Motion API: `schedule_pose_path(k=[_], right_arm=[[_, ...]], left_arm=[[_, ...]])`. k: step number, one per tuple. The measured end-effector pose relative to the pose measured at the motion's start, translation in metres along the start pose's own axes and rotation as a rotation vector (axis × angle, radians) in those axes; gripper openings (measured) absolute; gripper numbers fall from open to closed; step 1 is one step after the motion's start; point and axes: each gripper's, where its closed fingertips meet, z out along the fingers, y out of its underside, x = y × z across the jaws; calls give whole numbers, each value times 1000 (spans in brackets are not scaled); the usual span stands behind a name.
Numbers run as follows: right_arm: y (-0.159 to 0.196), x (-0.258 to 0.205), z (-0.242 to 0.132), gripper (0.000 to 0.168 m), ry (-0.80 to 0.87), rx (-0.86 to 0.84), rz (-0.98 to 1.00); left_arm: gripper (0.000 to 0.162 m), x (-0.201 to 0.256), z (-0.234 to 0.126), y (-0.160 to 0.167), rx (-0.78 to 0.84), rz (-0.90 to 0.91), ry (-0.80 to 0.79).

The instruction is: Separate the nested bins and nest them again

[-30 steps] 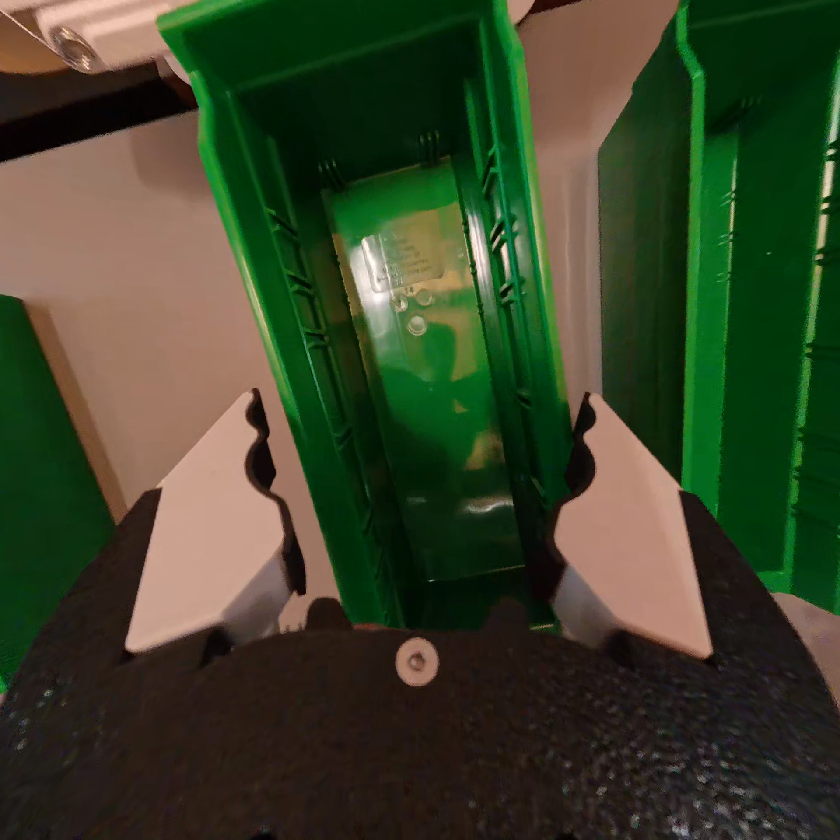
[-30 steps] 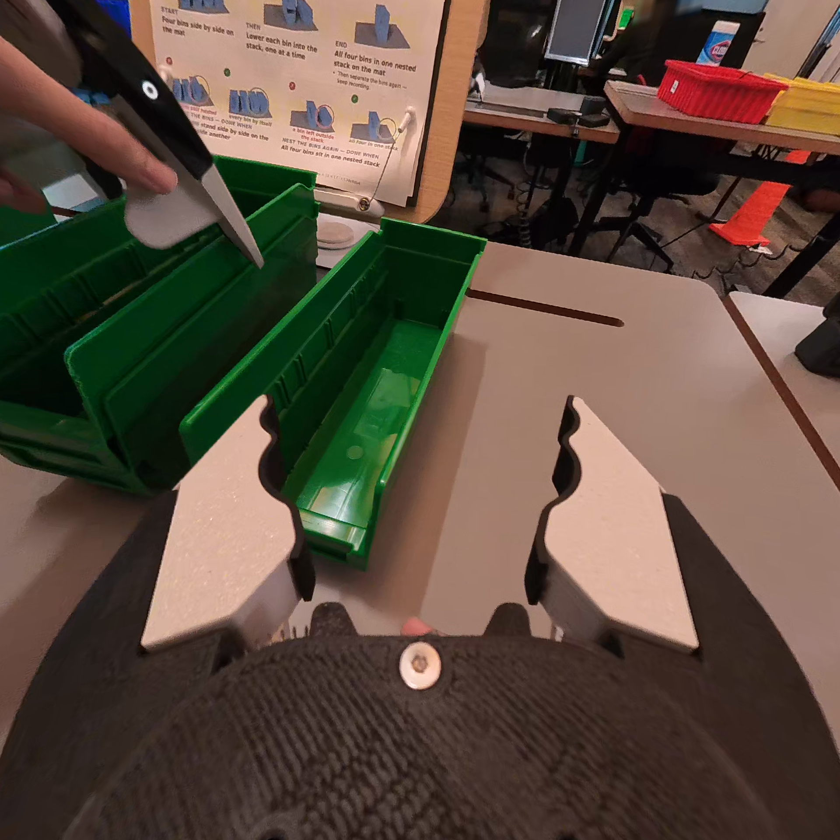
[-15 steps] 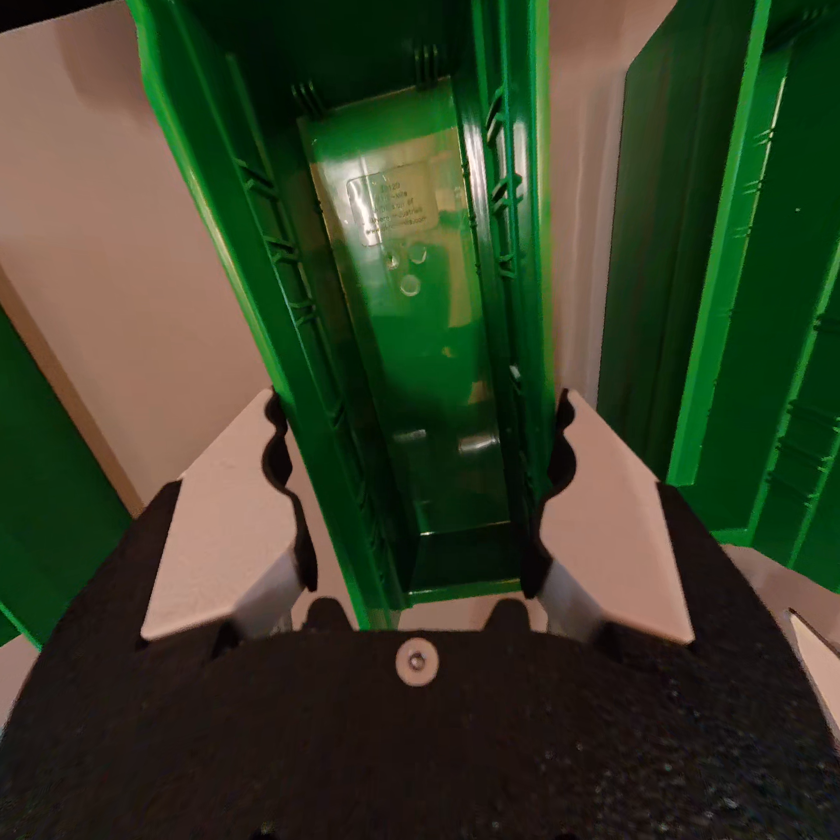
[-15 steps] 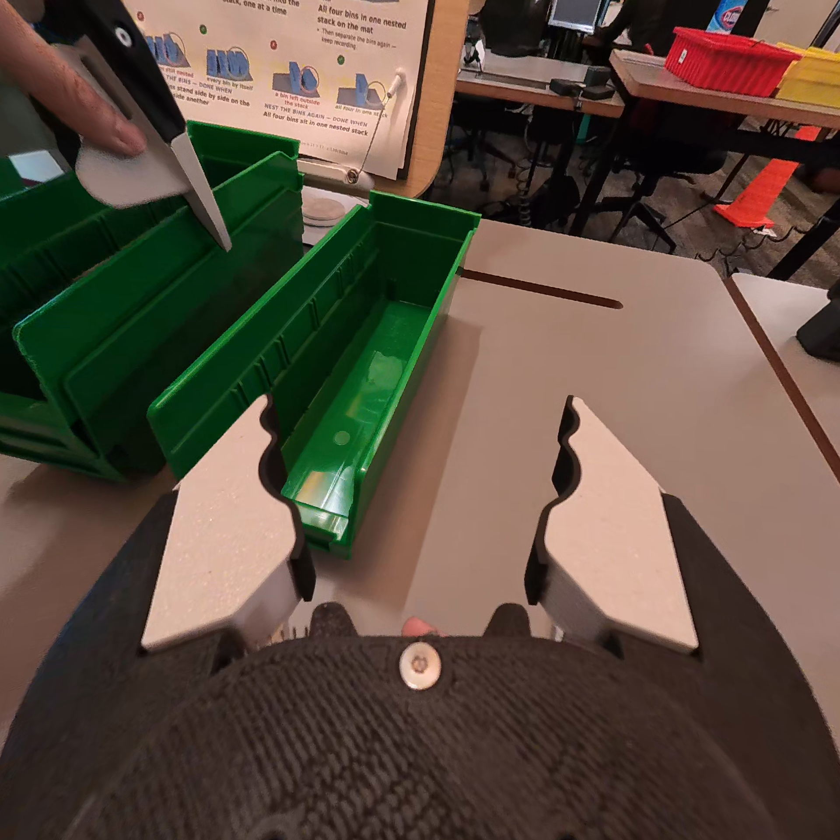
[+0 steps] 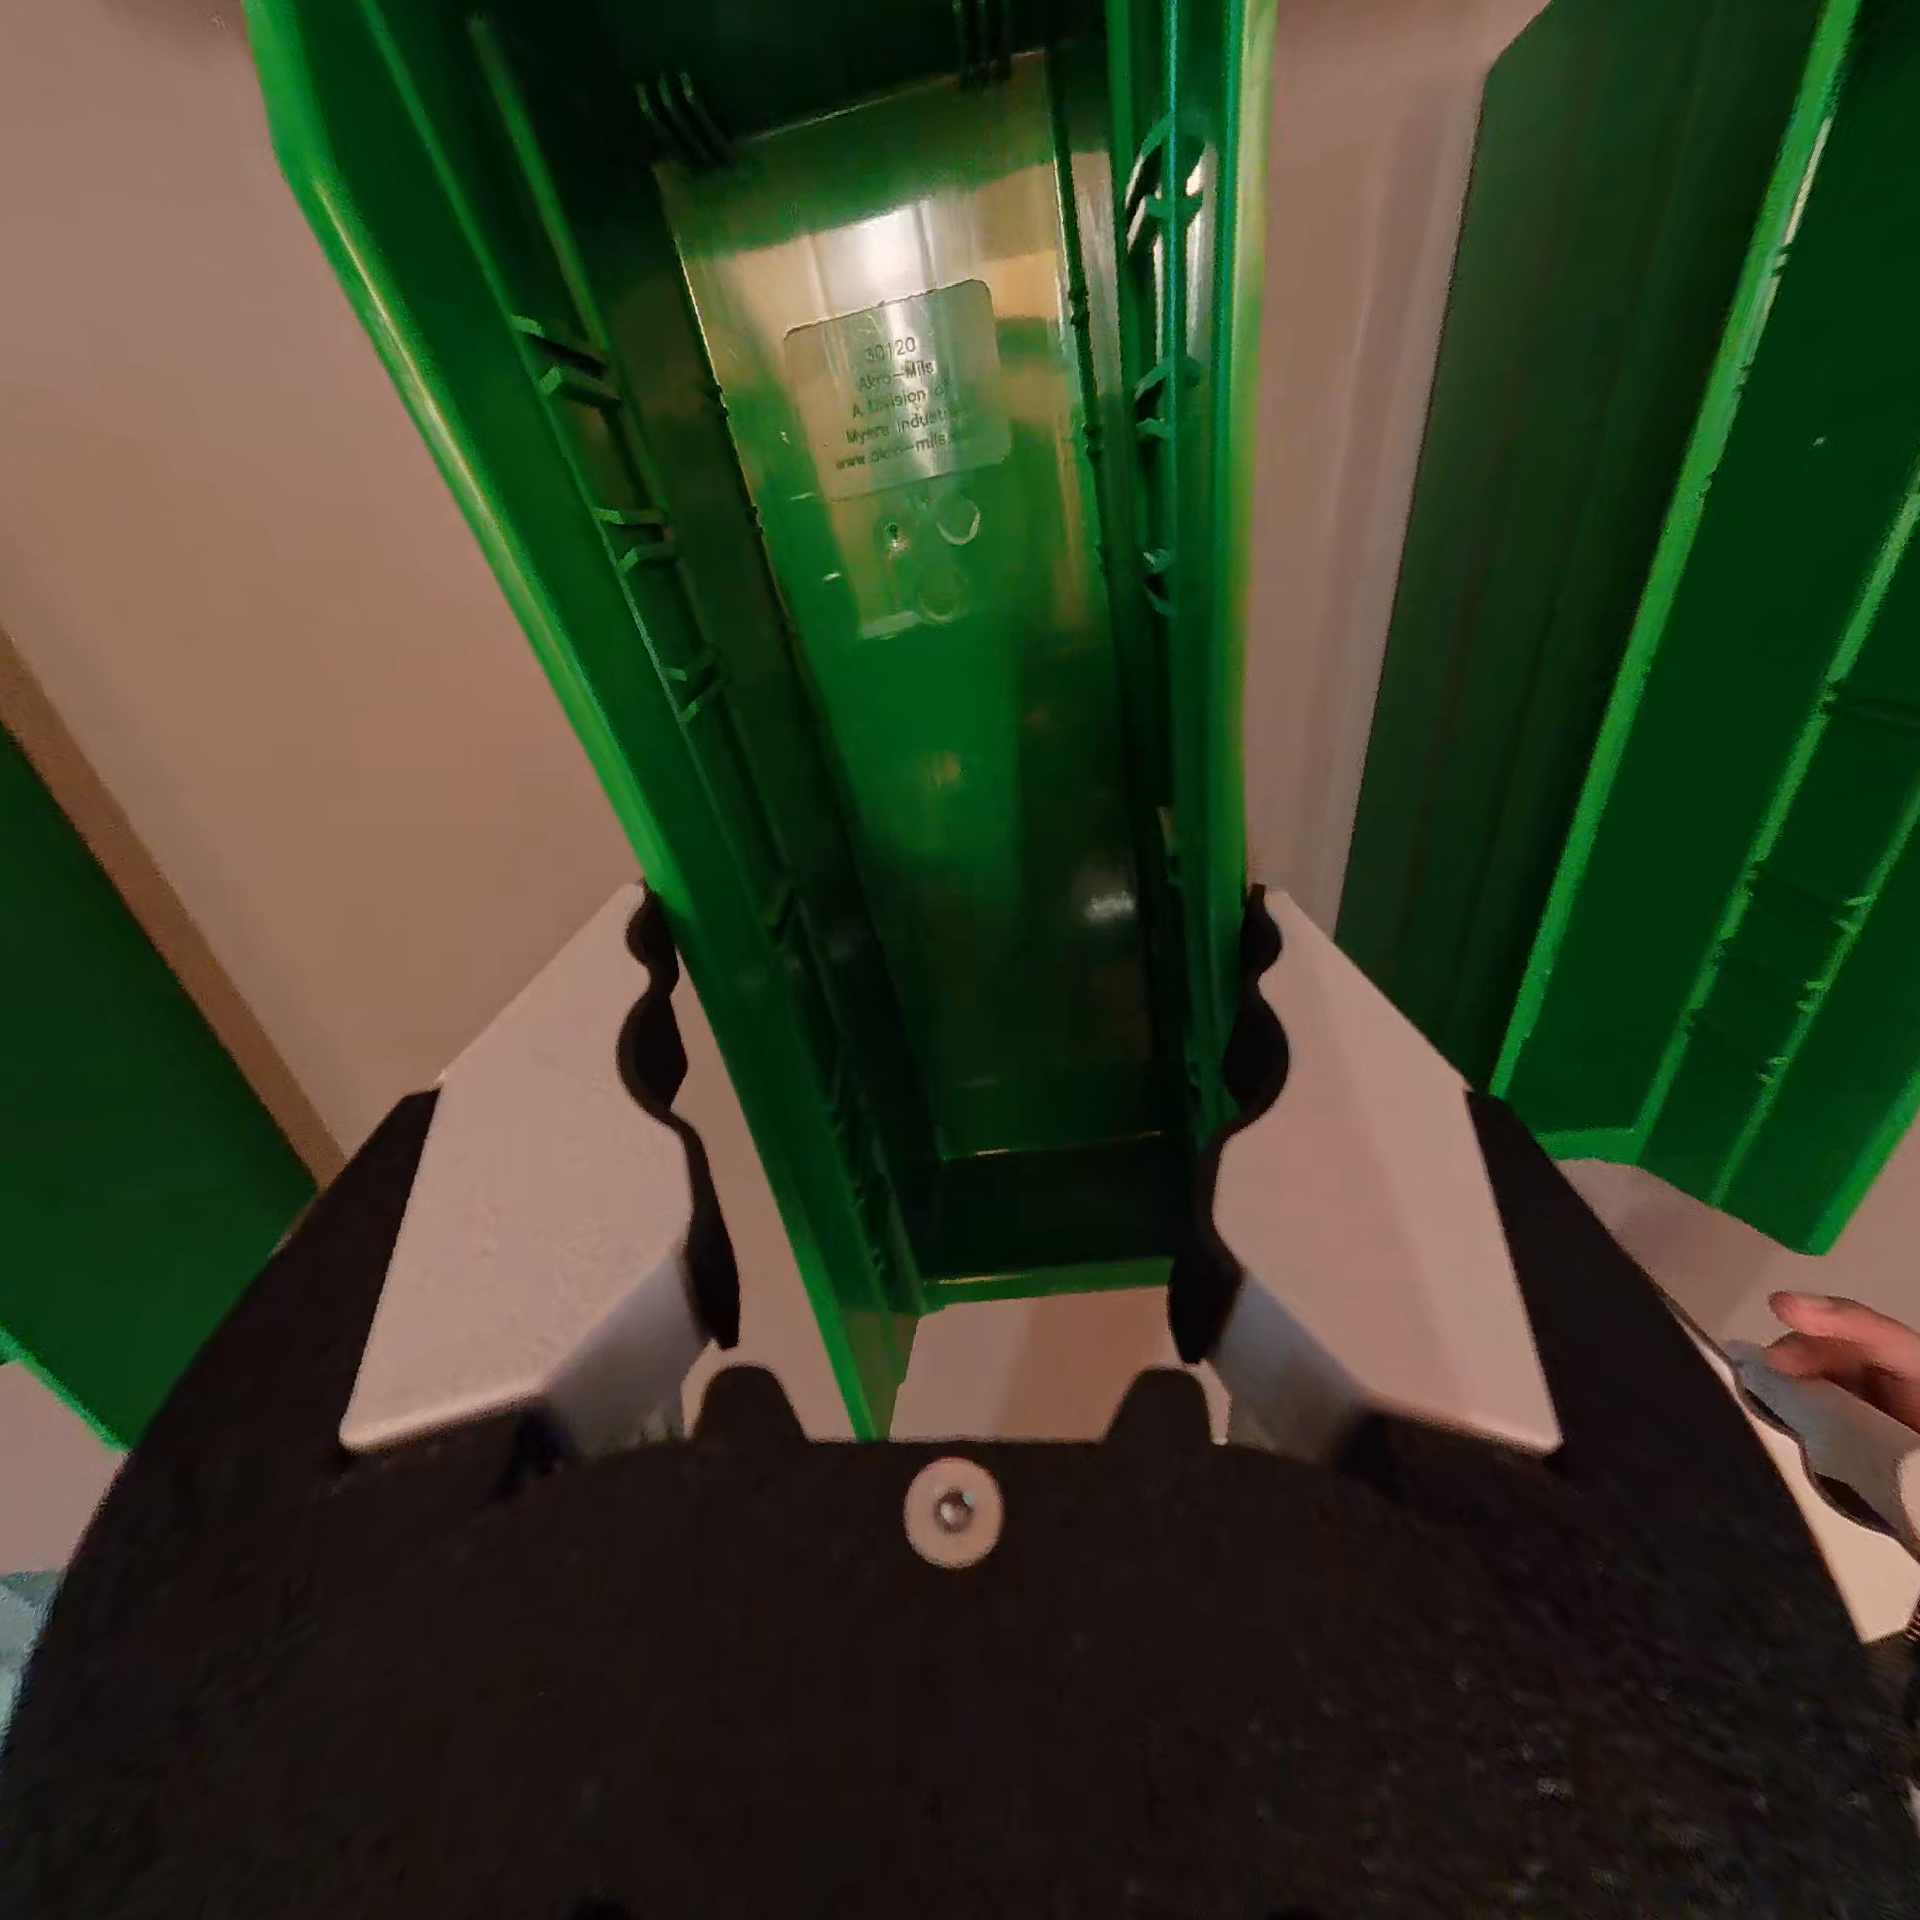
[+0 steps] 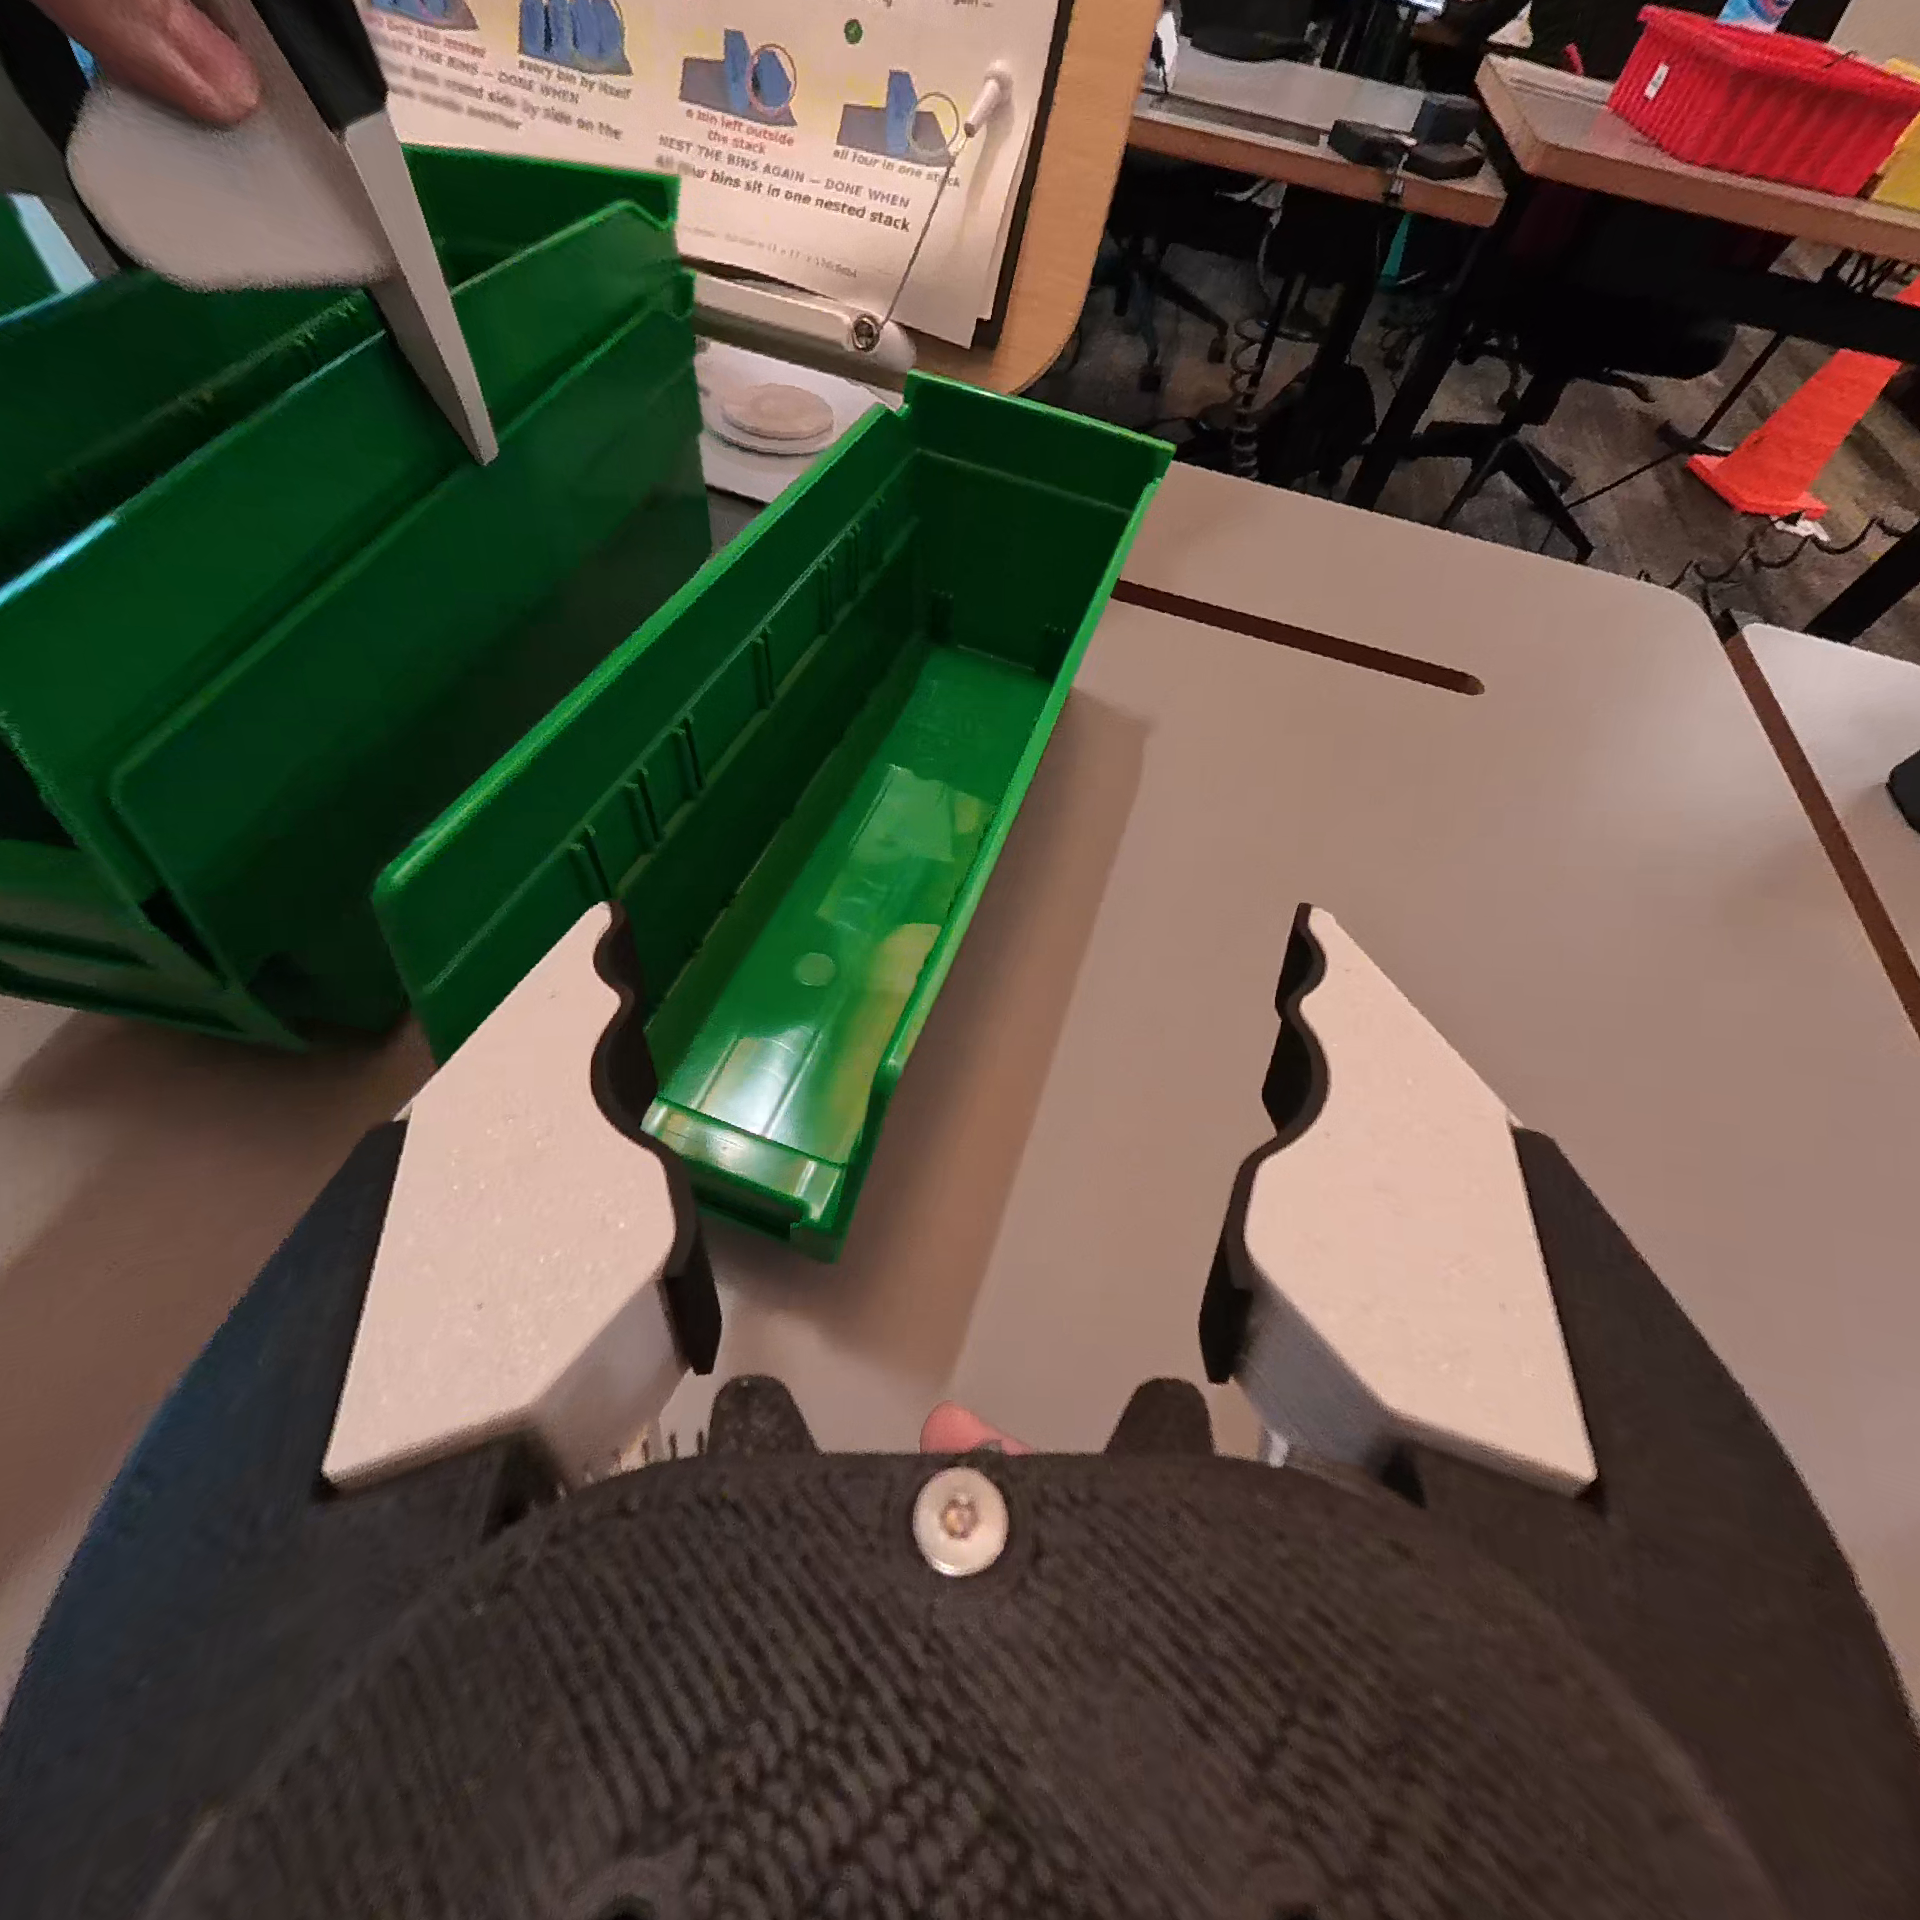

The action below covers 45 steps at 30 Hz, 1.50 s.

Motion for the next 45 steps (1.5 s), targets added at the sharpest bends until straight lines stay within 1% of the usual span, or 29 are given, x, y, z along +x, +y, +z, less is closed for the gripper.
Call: schedule_pose_path(k=[8,13,21,25,28,35,45], right_arm=[[-2,-6,0,121,-14,3,-14],[0,-7,0,121,-16,-4,-26],[1,-4,-1,121,-22,-6,-11],[4,-2,-1,121,-21,-16,-4],[5,-2,-2,121,-22,-18,-12],[6,-1,-1,121,-22,-21,-6],[7,-5,-1,120,-32,-27,-8]], left_arm=[[104,-2,-7,7,-62,37,-15],[104,0,-9,10,-68,43,-6],[105,-1,-9,11,-90,103,-43],[104,-2,-7,9,-81,94,-12],[104,-4,-4,16,-99,79,8],[102,-10,-14,18,-135,106,-26],[99,-17,-21,19,-116,97,-58]])
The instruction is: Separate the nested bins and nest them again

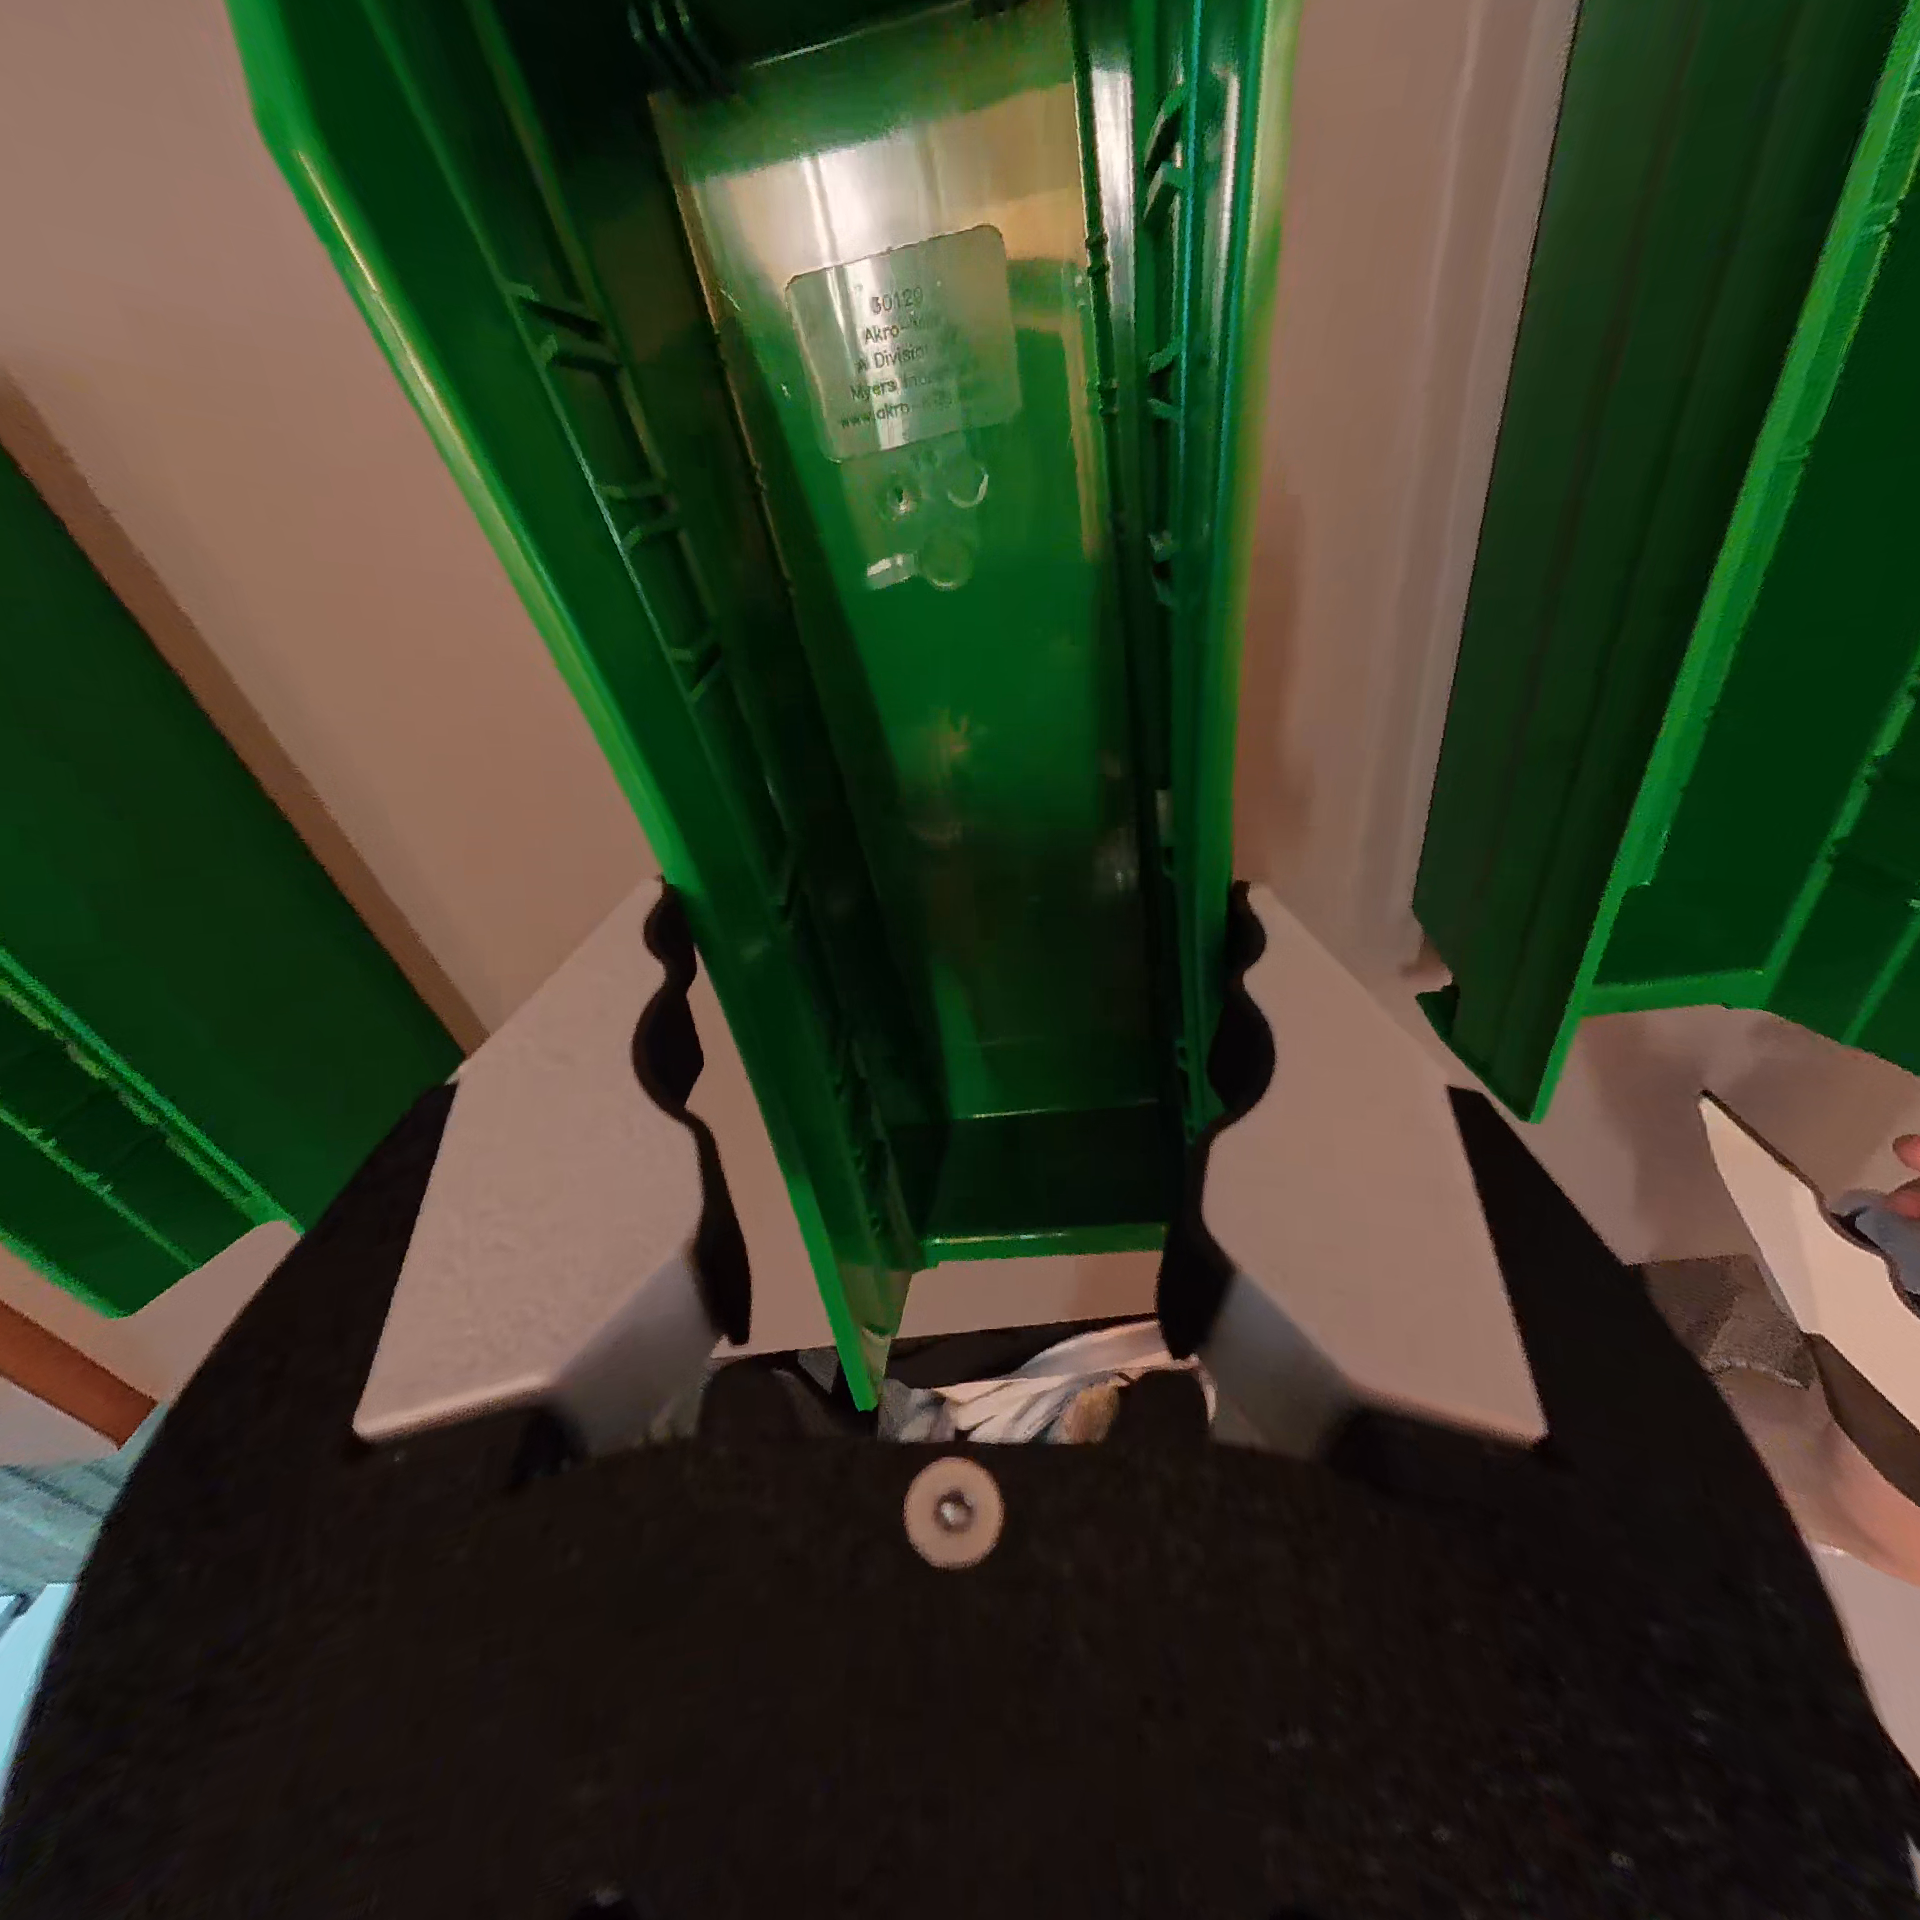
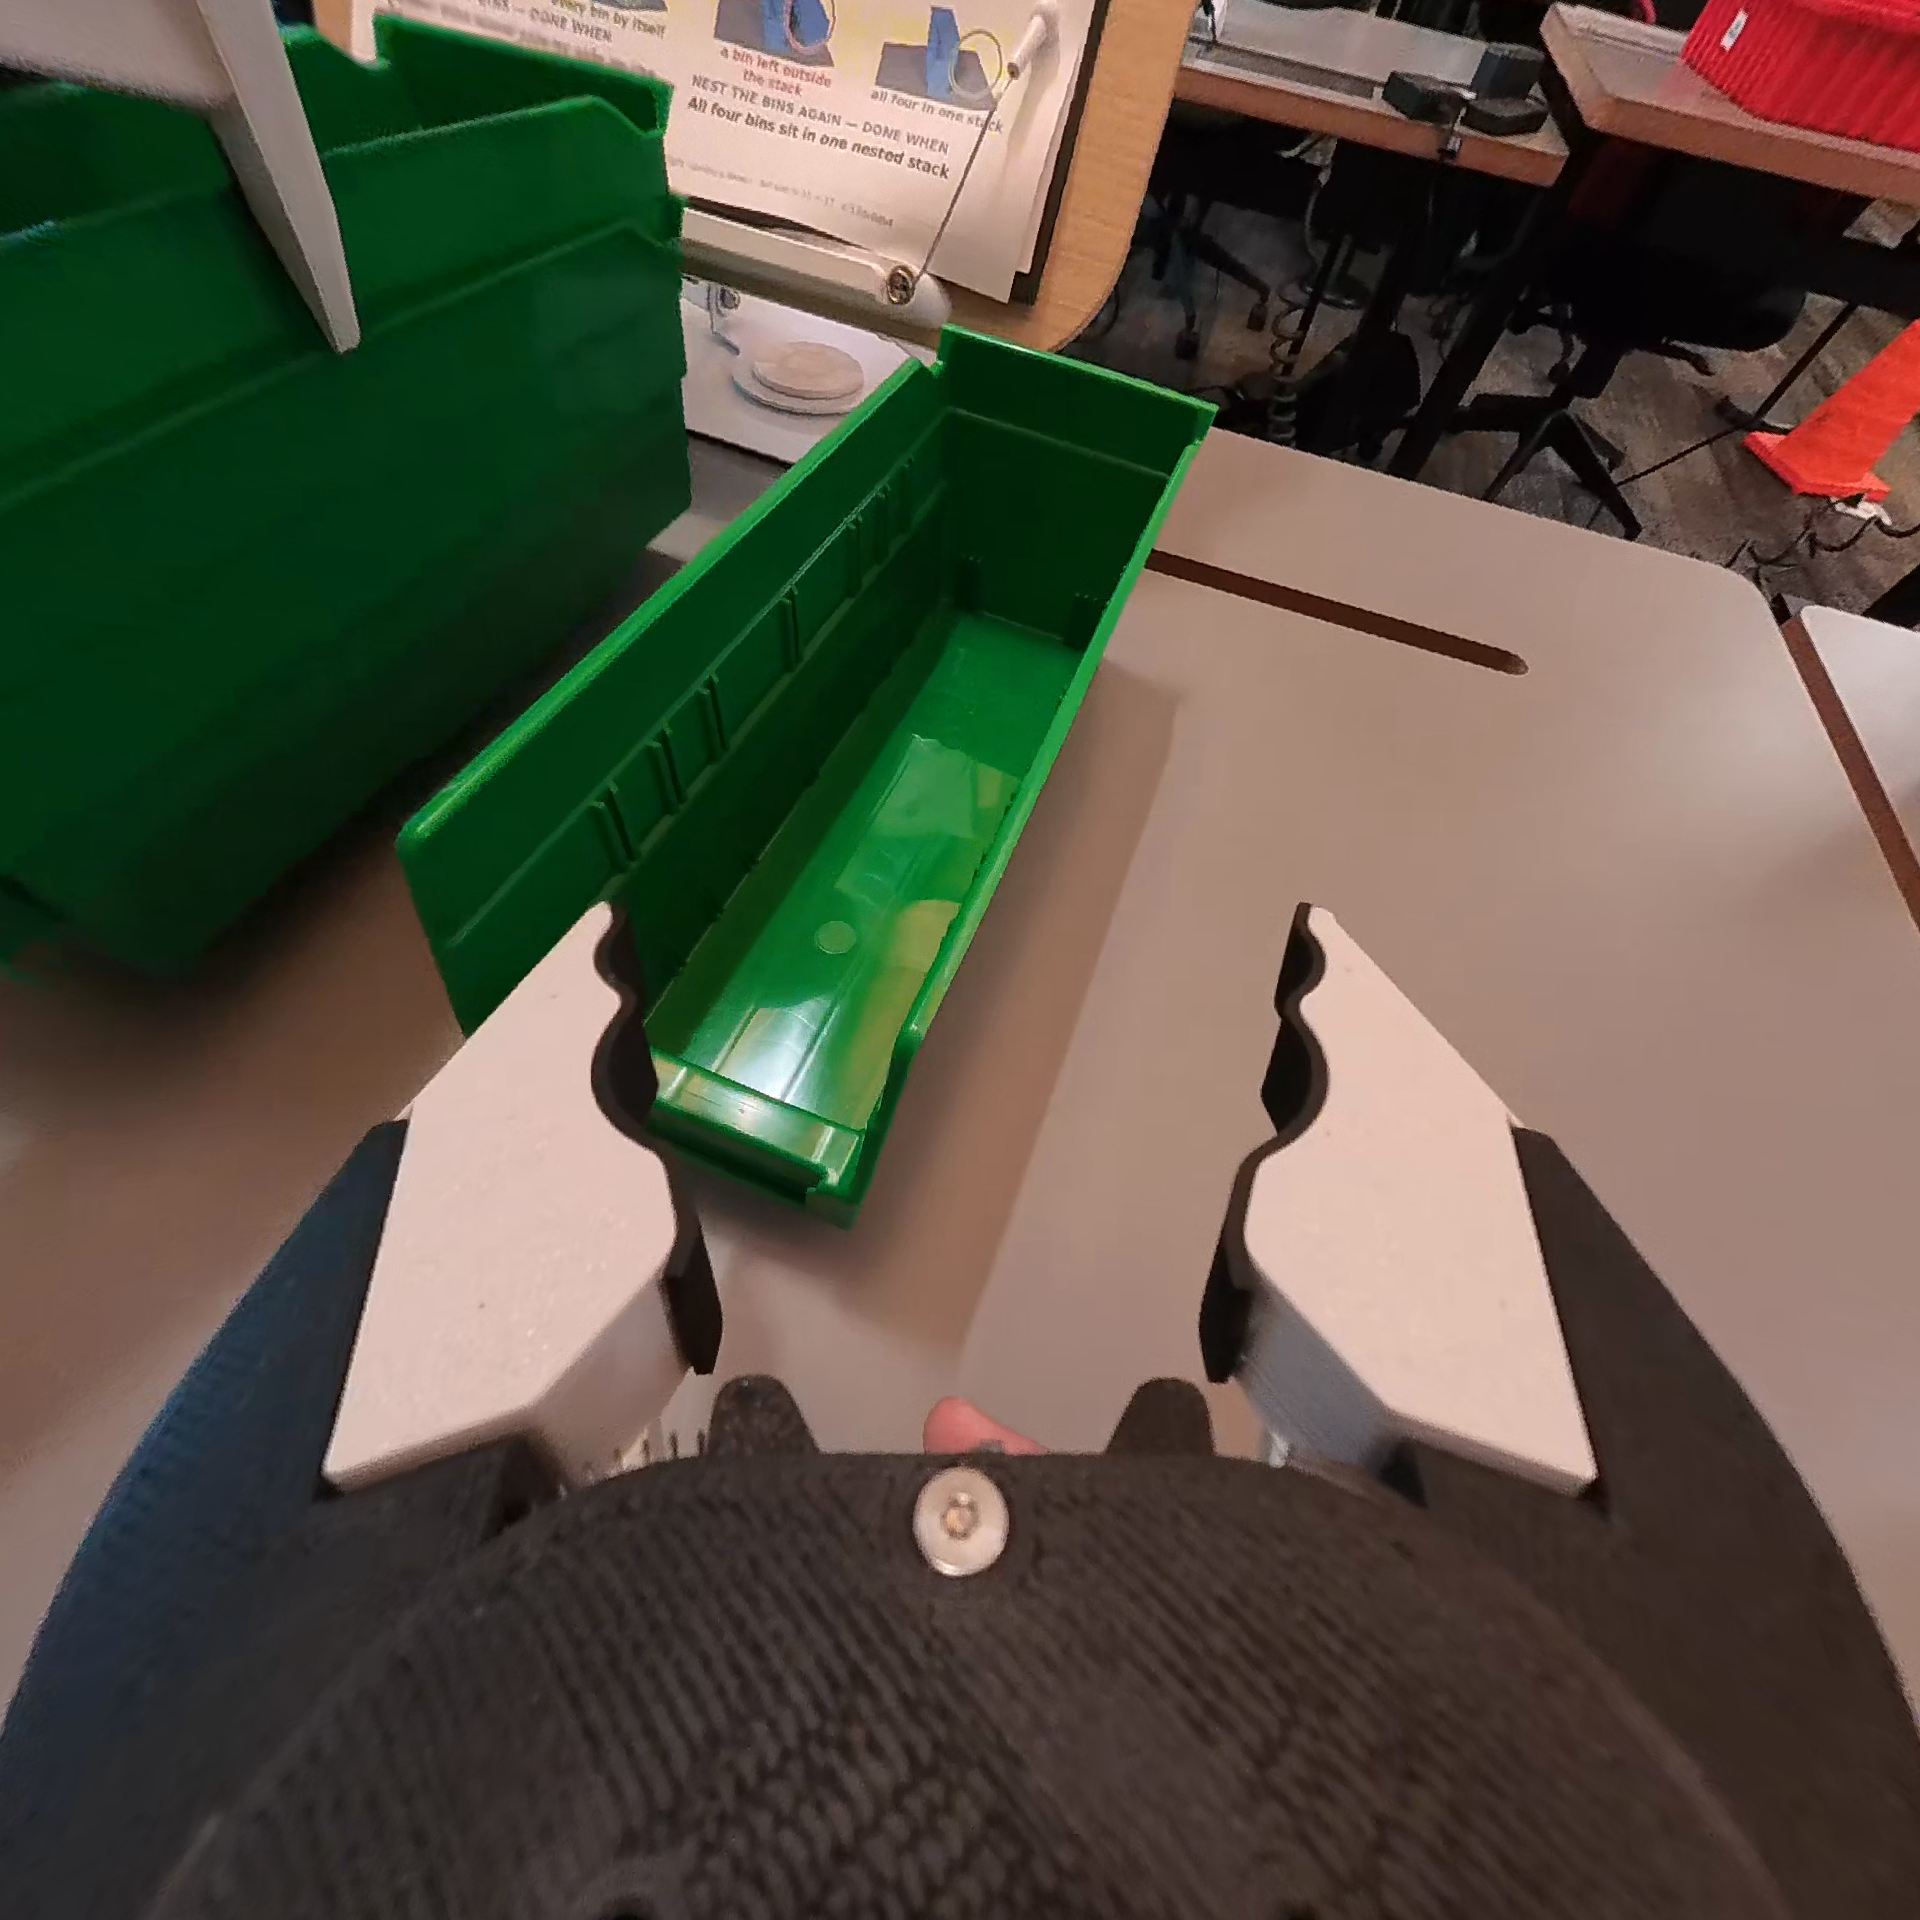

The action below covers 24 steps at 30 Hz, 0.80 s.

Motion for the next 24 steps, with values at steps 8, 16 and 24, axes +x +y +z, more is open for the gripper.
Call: schedule_pose_path(k=[8,16,24], right_arm=[[0,-3,1,120,-7,-4,-12],[3,1,1,120,-8,-10,6],[6,6,2,120,2,-14,12]], left_arm=[[101,2,-12,-5,7,34,-31],[107,2,-5,-6,14,51,-47],[111,5,23,0,-46,61,-30]])
